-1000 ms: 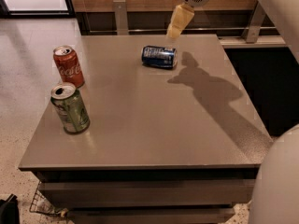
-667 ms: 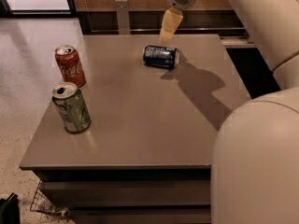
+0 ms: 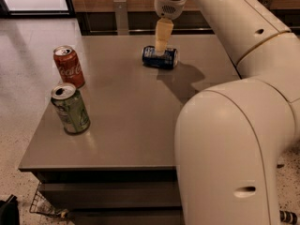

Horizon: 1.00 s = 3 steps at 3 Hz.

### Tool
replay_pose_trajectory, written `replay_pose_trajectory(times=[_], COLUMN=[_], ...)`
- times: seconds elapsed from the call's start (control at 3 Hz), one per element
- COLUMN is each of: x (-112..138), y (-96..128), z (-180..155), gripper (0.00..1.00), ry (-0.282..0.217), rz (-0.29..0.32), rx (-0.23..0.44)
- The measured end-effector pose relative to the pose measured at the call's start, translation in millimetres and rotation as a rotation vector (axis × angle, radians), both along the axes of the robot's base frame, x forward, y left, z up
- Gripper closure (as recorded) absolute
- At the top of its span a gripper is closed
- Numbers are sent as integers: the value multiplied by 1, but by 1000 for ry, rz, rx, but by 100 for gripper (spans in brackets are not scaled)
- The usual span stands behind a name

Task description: Place pepsi can upright

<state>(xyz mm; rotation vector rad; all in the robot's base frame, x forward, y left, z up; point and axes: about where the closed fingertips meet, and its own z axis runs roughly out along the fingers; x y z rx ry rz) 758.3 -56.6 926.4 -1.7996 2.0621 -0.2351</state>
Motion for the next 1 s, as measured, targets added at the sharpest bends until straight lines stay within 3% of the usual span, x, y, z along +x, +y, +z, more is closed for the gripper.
replay_pose_trajectory(times=[0.33,0.67,1.0], x=[1,2,3], y=[-3,-1,11], z=[-17,-37,-57], gripper=[0,0,0], ry=[43,82,122], rz=[-11,-22,-45], rx=[-57,-61,-13])
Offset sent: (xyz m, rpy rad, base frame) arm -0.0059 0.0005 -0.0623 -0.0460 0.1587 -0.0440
